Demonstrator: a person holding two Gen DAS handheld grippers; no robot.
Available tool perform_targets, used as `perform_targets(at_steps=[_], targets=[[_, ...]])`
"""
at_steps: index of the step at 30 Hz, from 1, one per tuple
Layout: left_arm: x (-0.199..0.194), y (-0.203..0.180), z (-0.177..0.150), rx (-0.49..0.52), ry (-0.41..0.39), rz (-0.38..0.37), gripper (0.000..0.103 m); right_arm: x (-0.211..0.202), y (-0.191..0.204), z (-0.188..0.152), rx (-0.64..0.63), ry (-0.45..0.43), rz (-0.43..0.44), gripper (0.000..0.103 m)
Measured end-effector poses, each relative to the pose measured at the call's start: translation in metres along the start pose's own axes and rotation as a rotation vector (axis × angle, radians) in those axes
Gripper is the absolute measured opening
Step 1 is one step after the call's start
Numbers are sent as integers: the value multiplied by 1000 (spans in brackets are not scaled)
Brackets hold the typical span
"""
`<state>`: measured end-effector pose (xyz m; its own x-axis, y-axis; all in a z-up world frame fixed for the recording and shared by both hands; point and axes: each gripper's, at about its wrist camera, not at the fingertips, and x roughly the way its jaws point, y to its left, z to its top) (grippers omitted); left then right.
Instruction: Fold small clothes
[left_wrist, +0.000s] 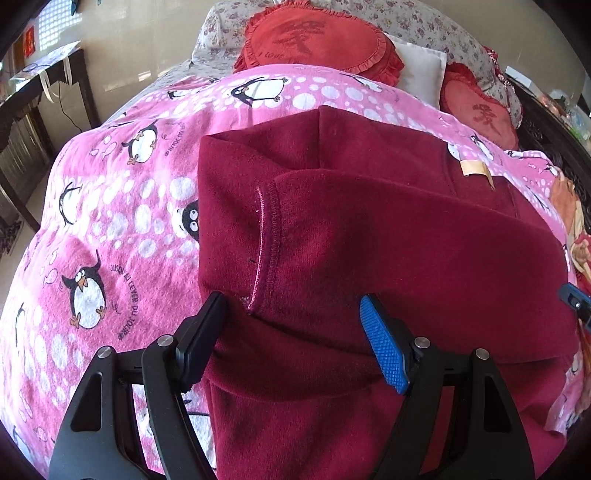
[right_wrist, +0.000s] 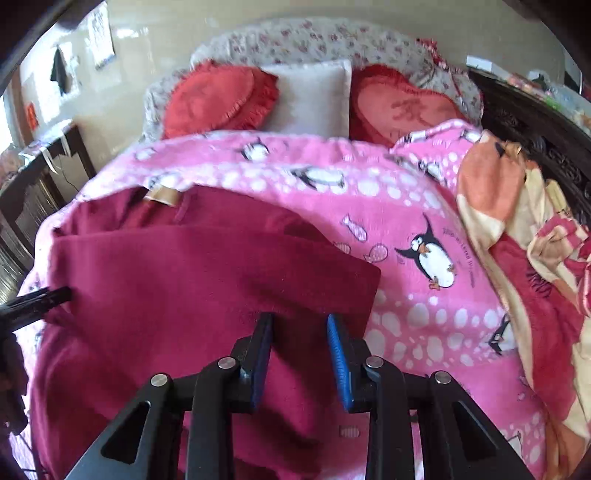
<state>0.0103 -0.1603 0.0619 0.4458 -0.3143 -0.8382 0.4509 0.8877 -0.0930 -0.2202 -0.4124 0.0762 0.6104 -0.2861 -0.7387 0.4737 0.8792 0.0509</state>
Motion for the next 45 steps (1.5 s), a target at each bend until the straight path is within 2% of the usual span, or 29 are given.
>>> perform_targets(at_steps=[4, 7, 10, 13, 16, 19, 23, 26, 30, 34, 36, 45], targets=[[3, -1, 0, 10, 0, 9, 75, -24, 2, -4, 6, 11, -2, 31], [4, -1, 0, 9, -2, 9, 75, -42, 9, -19, -10, 12, 40, 35], [1, -1, 0, 13, 3, 16, 75, -35, 20, -38, -69, 52, 13, 42], [-10, -2, -2, 17, 14, 11, 75, -10, 16, -48, -80, 136, -37, 42], [-33, 6, -13, 16, 12, -31, 75, -30, 6, -47, -5, 111, 35, 42], [-55, 16, -32, 11, 35, -73, 75, -61, -5, -56, 33, 87, 93, 49], [-84, 25, -63, 27, 65, -103, 75, -87, -20, -77, 74, 138, 190, 51], [-101, 31, -90, 12, 90, -126, 75, -103, -26, -101, 96, 164, 198, 55], [-120, 38, -126, -23, 140, -153, 75, -119, -28, -132, 116, 186, 237, 56], [-136, 43, -157, -43, 185, -179, 75, -127, -25, -166, 139, 226, 305, 58], [-141, 48, -171, -73, 209, -198, 75, -129, -21, -178, 127, 243, 310, 58], [-153, 69, -219, -216, 294, -267, 75, -131, -21, -220, 185, 248, 375, 61]])
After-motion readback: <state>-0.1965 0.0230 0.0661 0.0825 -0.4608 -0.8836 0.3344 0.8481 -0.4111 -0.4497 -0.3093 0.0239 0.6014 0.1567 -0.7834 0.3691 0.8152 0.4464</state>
